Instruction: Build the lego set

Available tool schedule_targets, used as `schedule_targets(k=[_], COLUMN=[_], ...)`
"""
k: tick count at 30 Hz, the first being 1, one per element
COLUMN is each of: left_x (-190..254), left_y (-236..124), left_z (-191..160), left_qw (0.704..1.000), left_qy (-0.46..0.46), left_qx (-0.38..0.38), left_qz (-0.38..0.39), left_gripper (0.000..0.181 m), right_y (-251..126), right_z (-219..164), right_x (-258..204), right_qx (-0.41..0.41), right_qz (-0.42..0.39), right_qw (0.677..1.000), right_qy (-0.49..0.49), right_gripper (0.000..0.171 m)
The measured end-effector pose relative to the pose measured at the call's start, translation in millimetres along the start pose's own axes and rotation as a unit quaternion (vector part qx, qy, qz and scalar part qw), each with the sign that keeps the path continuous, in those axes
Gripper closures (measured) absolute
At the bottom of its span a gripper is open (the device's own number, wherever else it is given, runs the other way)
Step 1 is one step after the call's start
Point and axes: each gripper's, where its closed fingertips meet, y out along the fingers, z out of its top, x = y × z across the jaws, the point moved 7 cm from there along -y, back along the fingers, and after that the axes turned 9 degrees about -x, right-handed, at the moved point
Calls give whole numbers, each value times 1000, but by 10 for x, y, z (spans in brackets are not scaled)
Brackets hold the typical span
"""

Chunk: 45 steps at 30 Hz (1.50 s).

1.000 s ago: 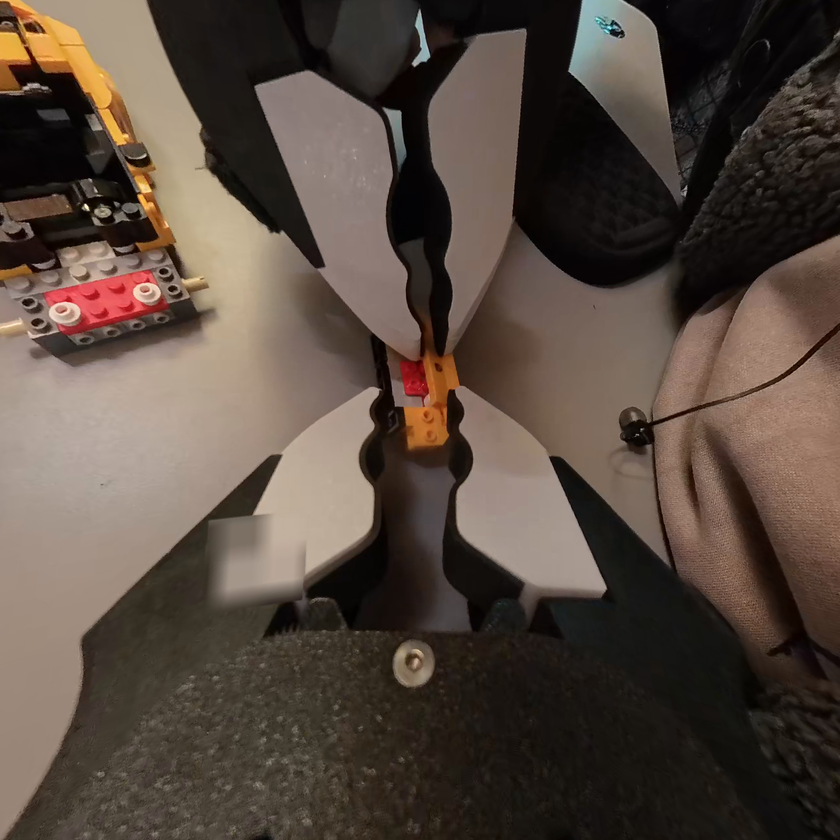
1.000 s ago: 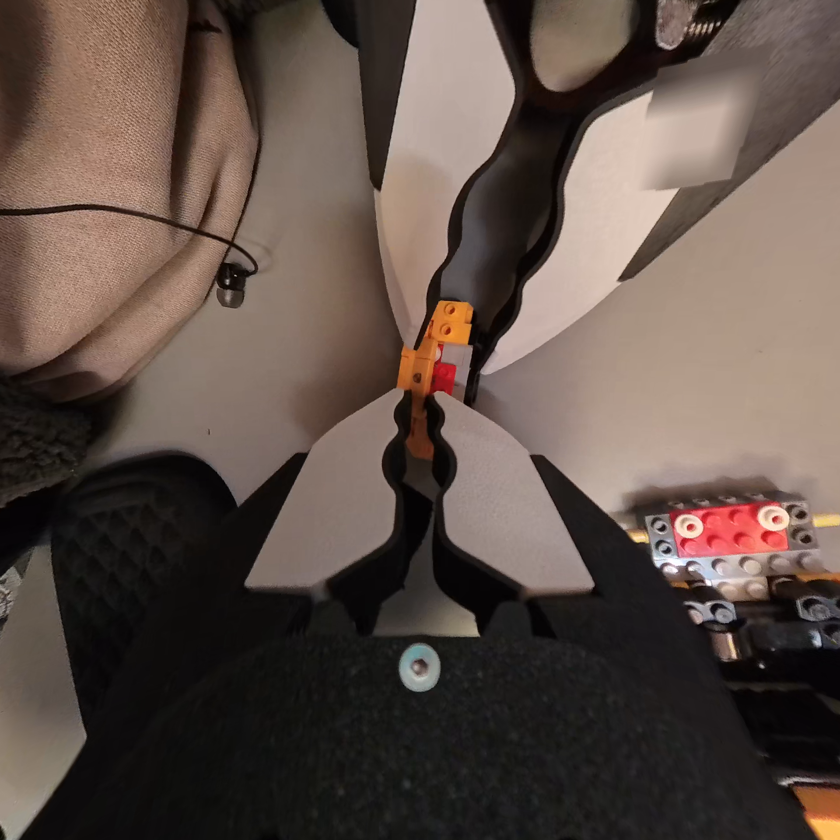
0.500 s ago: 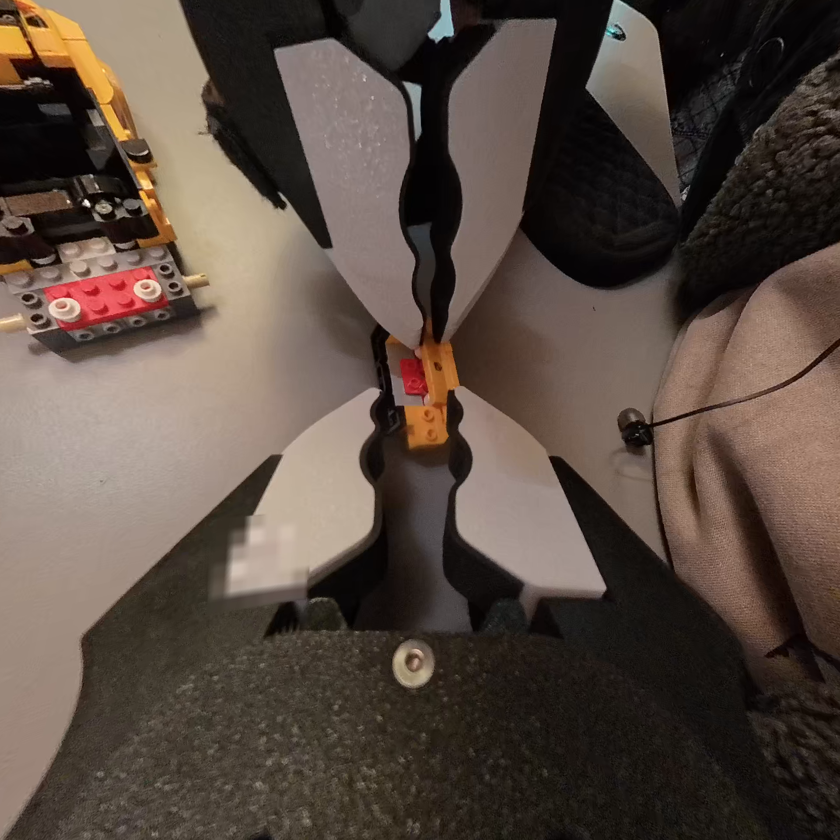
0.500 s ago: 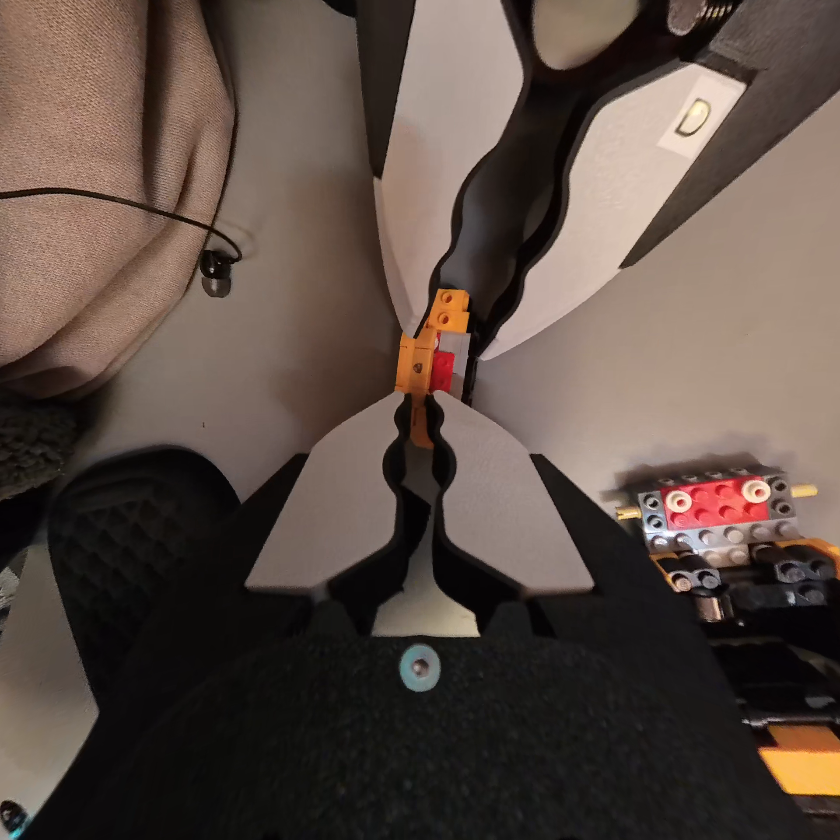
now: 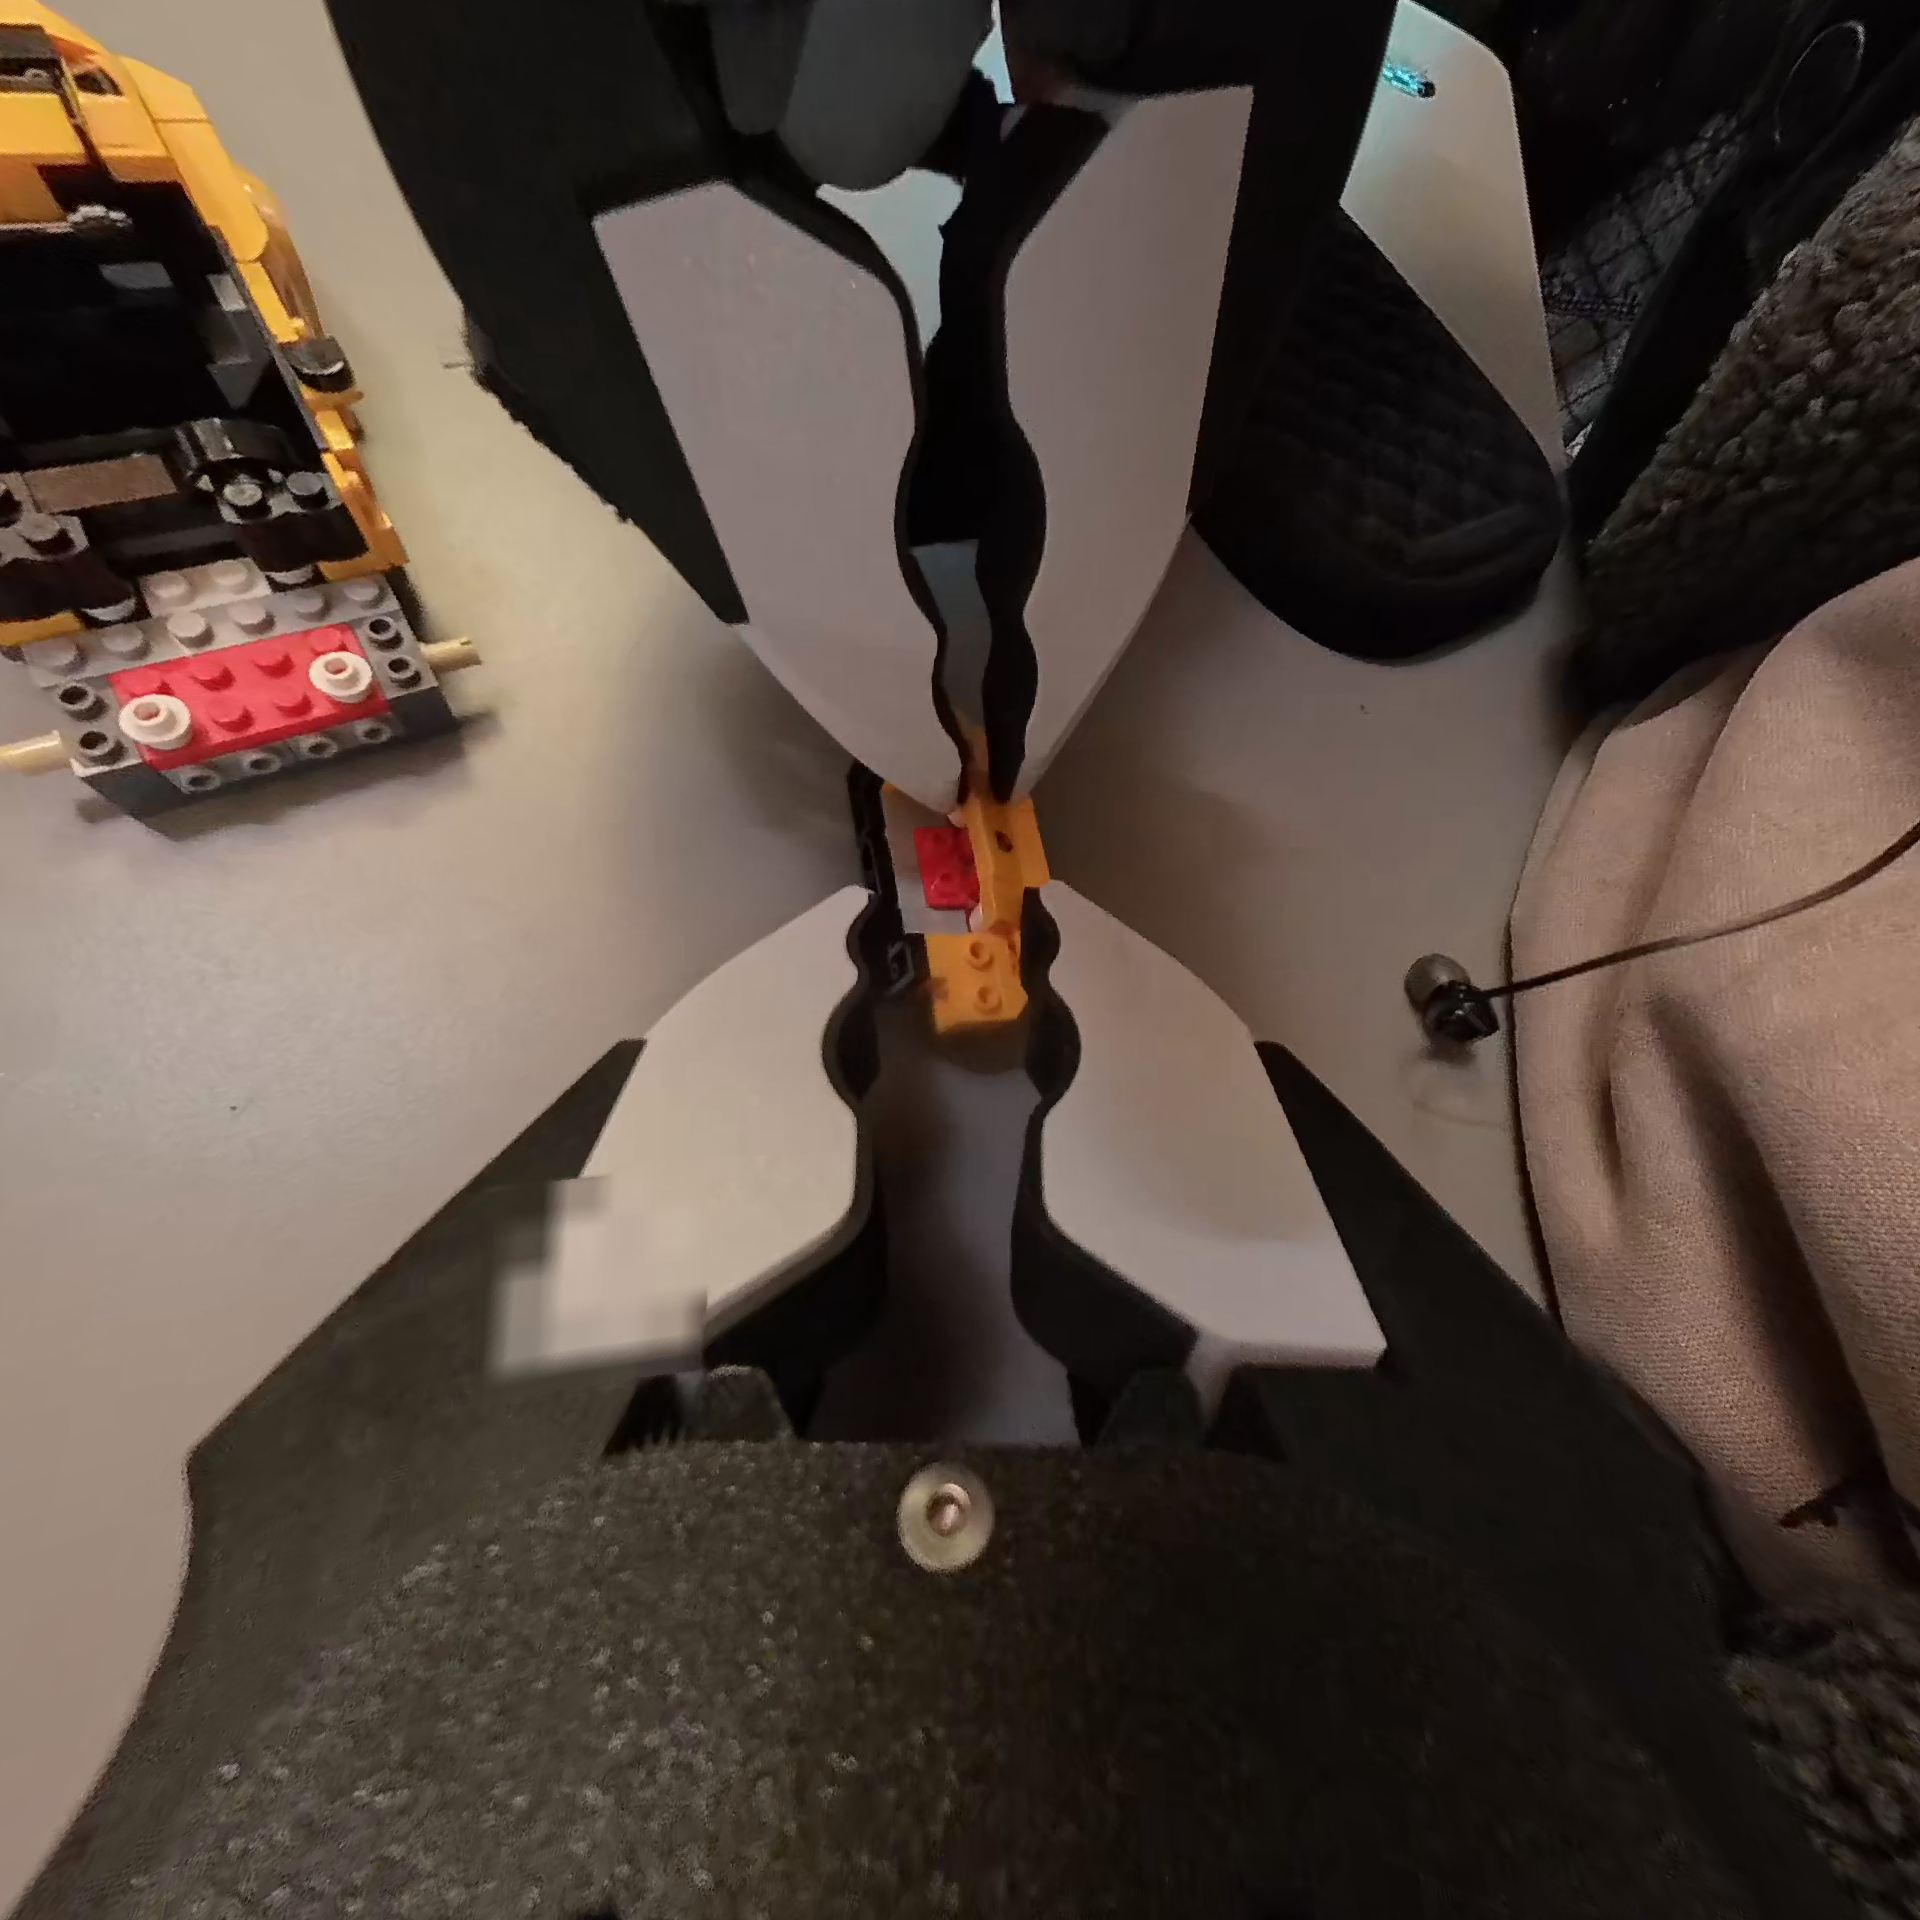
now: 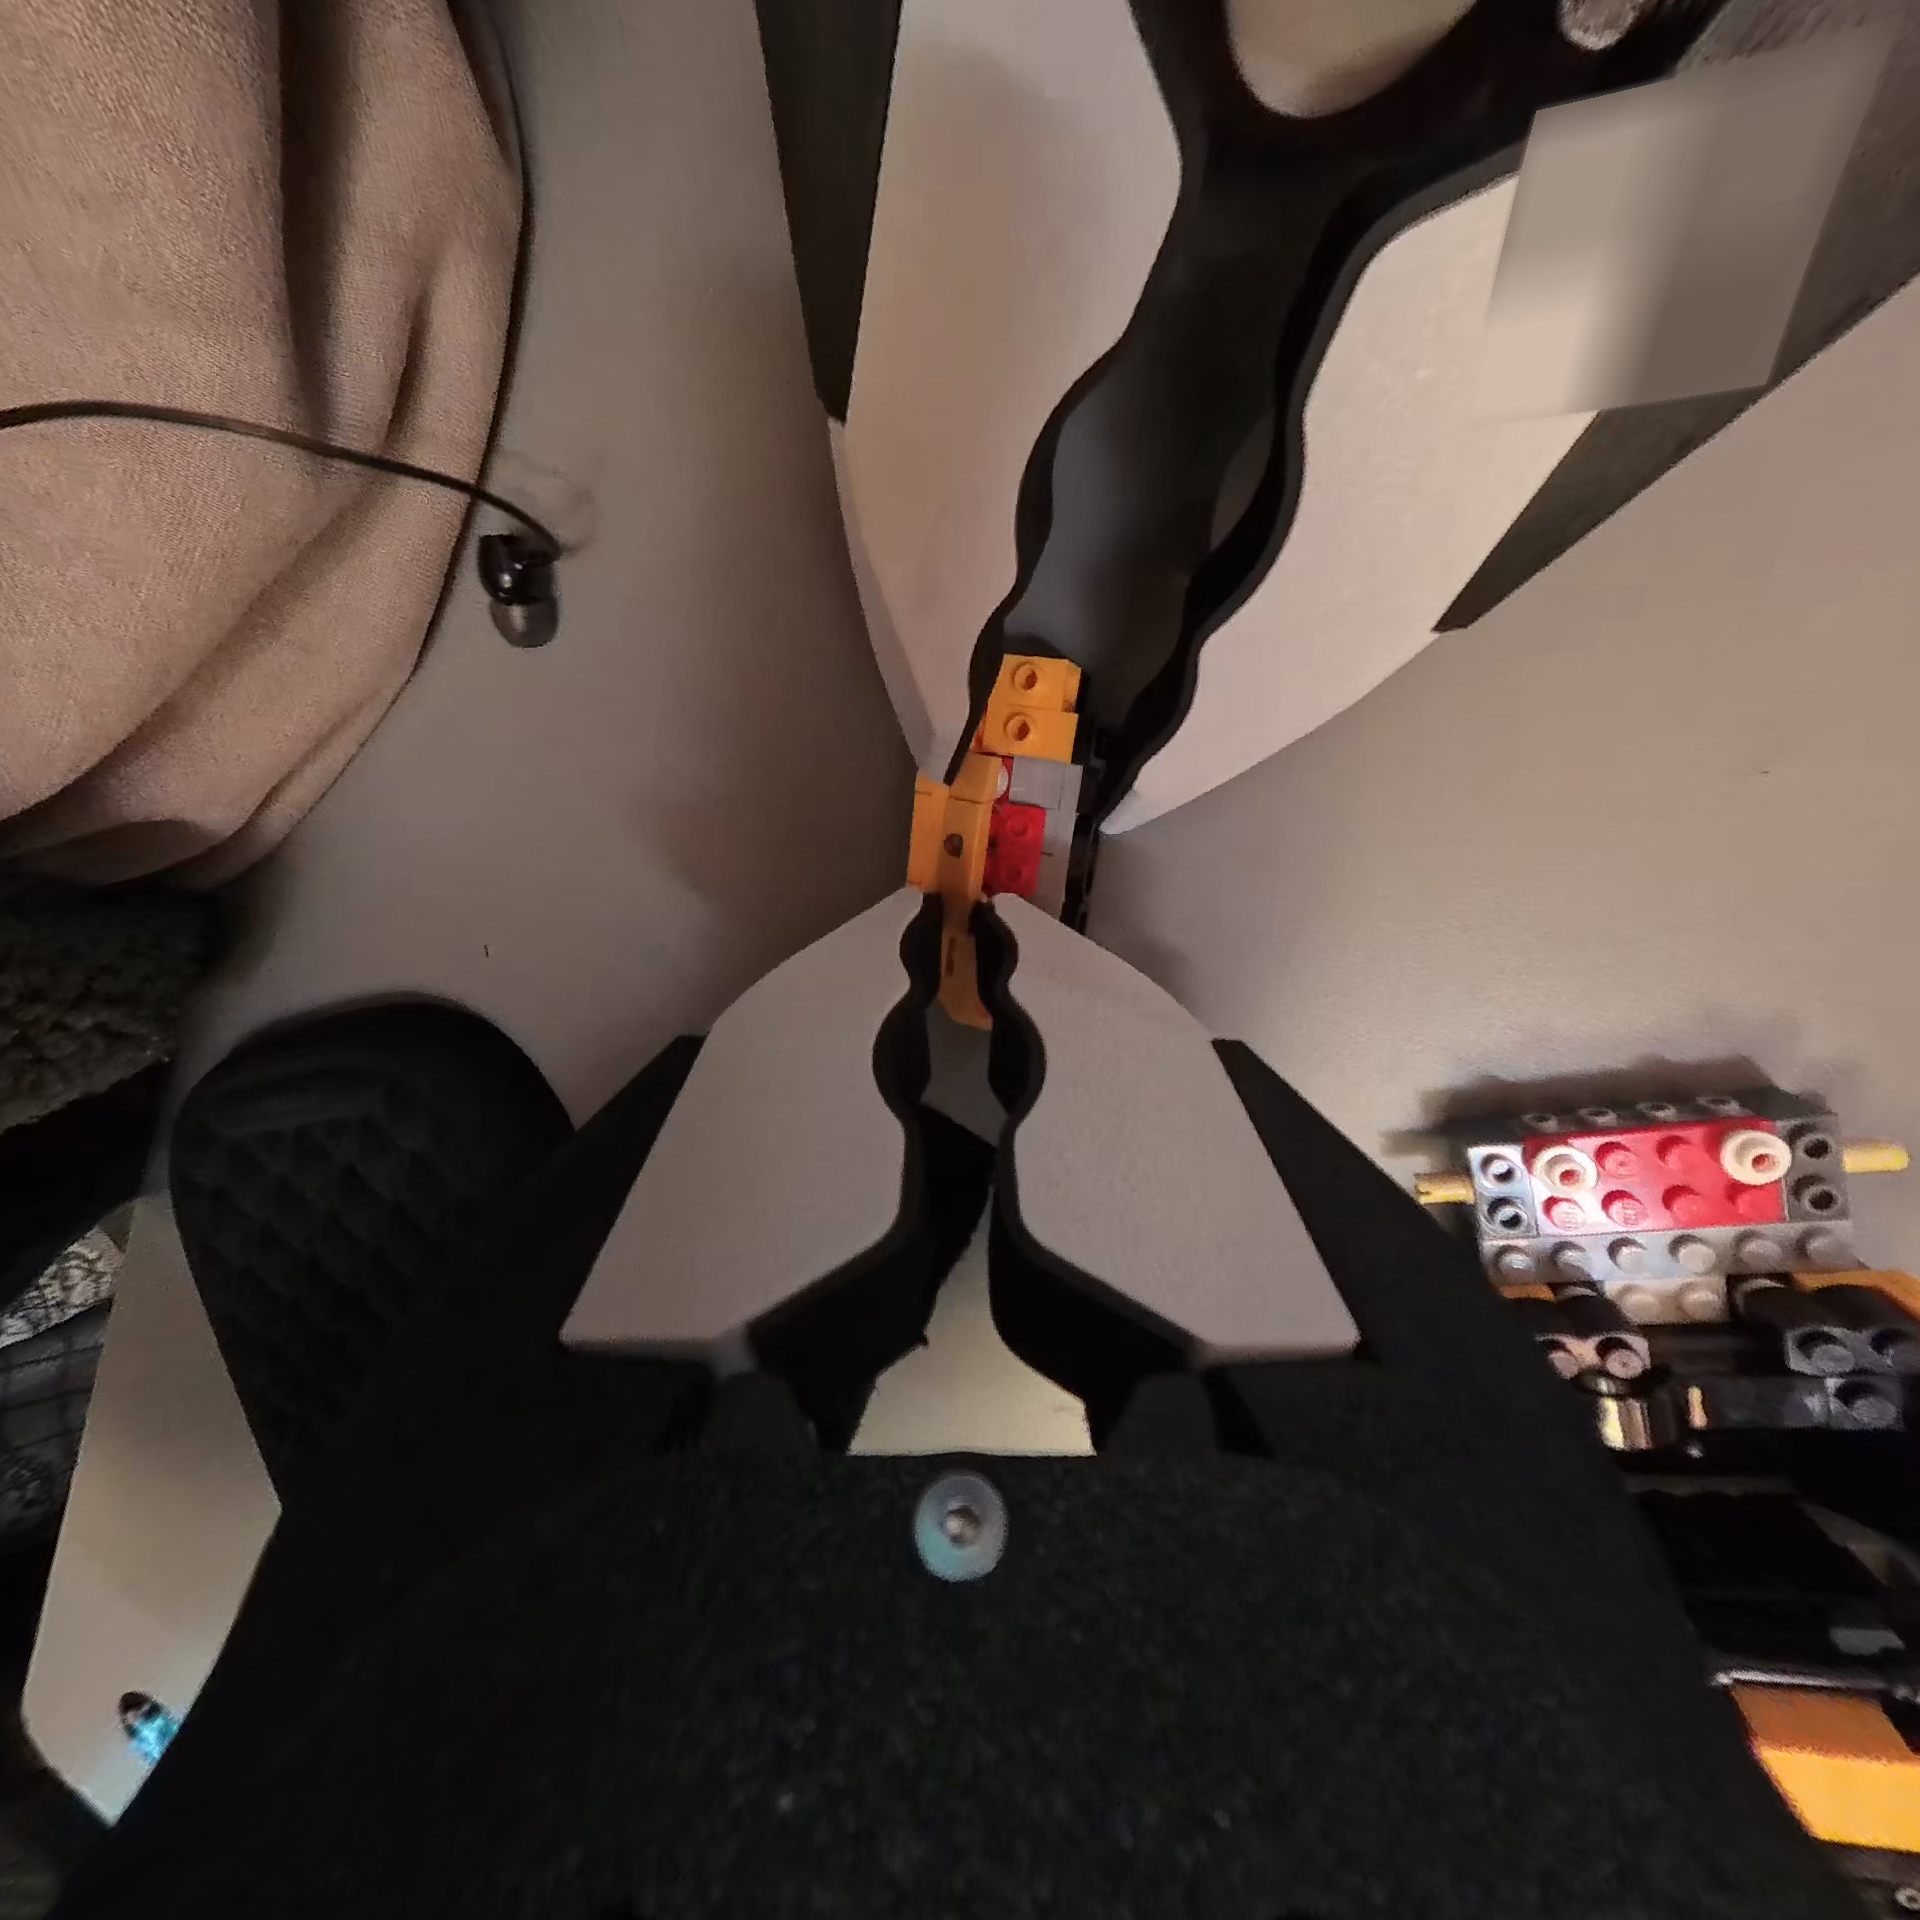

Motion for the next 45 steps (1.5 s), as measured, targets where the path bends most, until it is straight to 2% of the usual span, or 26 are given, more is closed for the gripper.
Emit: schedule_targets(k=[15,26,29,34,37,45], left_x=[6,17,30,49,48,48], left_y=[-12,-15,-17,19,40,42], left_z=[8,6,-3,7,14,6], left_qw=[1000,1000,1000,1000,999,999], left_qy=[4,7,5,21,31,36], left_qx=[2,1,-3,-12,-17,-15], left_qz=[-3,-10,-27,-8,14,18], left_gripper=[160,156,146,143,147,147], right_y=[14,13,11,8,9,7], right_z=[-1,-1,-5,-1,-1,-2], right_x=[-20,-18,-11,-16,-17,-18], right_qx=[8,5,9,5,4,9], right_qz=[-3,6,9,10,12,14], right_qw=[1000,1000,1000,999,999,999], right_qy=[-4,16,24,34,38,46], right_gripper=[165,165,165,165,165,163])
